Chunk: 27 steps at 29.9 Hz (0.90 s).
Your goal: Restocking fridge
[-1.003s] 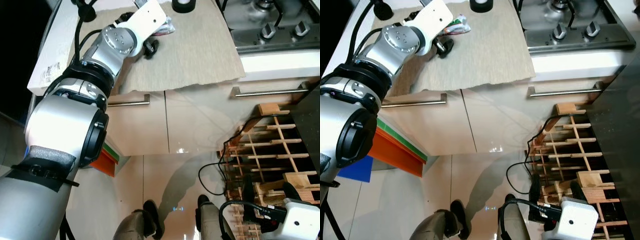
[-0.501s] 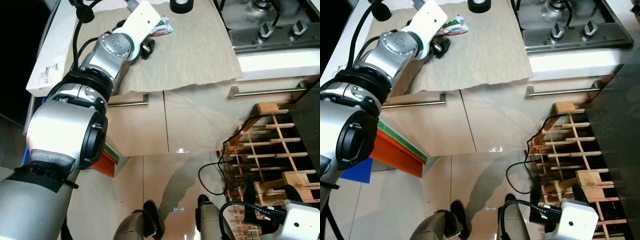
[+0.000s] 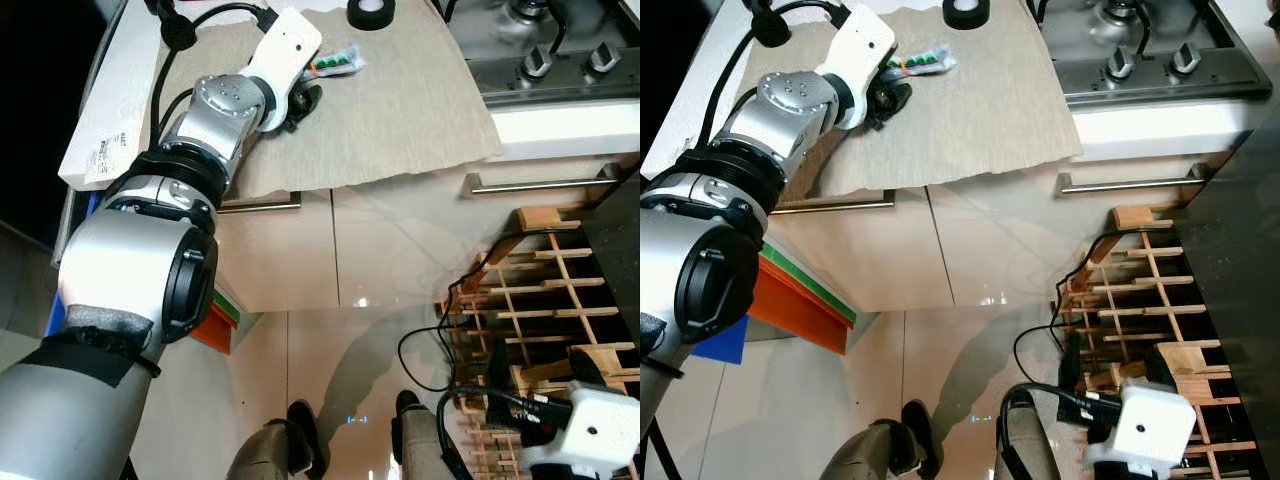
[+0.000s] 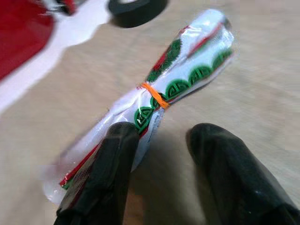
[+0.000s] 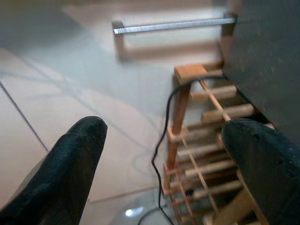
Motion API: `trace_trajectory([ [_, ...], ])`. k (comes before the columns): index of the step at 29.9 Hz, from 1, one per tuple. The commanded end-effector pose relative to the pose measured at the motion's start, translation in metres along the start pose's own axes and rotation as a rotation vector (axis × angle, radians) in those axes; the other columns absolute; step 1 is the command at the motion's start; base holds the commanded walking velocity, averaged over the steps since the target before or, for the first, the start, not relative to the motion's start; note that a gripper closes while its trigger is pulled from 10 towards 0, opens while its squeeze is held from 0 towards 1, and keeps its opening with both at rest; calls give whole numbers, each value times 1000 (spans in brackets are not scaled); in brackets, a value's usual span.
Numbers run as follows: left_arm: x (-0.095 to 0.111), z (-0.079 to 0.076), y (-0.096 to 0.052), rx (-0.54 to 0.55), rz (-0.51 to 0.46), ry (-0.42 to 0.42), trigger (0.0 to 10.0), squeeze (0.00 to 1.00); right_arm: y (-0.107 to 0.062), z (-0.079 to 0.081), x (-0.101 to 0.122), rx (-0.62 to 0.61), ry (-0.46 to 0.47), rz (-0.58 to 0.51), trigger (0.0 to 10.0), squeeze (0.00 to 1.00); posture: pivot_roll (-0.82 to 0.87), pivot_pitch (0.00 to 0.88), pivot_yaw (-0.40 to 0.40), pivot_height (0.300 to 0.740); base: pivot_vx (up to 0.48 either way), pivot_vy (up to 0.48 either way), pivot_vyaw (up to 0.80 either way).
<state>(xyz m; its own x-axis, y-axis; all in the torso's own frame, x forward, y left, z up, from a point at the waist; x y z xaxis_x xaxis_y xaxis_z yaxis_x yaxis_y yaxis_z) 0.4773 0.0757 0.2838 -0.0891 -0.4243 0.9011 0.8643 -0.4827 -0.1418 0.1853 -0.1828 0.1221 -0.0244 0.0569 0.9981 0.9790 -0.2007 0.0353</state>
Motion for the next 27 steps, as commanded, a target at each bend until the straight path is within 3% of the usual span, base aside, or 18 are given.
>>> trace_trajectory([
  [1, -23, -13, 0, -70, 57, -47, 0, 0, -2, -1, -10, 2, -2, 47, 10000, 0, -385, 250, 109, 740, 0, 0, 0],
  [6, -20, -13, -2, -106, 29, -44, 0, 0, 8, 2, -10, 32, -1, 33, 10000, 0, -350, 233, 90, 740, 0, 0, 0],
  [9, -13, -3, -5, -65, -8, -58, 0, 0, 17, 3, -10, 50, -3, 21, 10000, 0, -325, 219, 82, 740, 0, 0, 0],
  [13, 2, 10, -10, -24, -122, -88, 0, 0, 26, 7, -9, 59, -1, 5, 10000, 0, -315, 201, 84, 740, 0, 0, 0],
  [17, 26, 17, -15, -19, -269, -174, 0, 0, 31, 7, -10, 53, 2, -6, 10000, 0, -305, 185, 87, 740, 0, 0, 0],
  [22, 39, 12, -17, -51, -356, -206, 0, 0, 40, 11, -10, 64, 9, -22, 10000, 0, -276, 169, 83, 740, 0, 0, 0],
  [27, 35, 1, -14, -85, -350, -176, 0, 0, 52, 16, -9, 82, 11, -37, 10000, 0, -243, 153, 80, 740, 0, 0, 0],
])
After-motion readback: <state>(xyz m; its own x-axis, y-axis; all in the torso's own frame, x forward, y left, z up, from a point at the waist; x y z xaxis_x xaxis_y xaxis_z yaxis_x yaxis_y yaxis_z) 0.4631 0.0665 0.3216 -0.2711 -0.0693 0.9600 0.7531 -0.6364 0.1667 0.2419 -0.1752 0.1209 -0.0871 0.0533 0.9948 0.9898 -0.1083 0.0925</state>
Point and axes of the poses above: a point about 5 cm out from each wrist's last joint towards the gripper, its own y axis pointing out of the wrist towards the gripper, its own x axis along the axis of the wrist's last joint, z = x × y, the point moved 6 cm from there along y, pointing out of the wrist towards the gripper, and after that the axes turned 1 degree about -y, right-handed, at the moved point
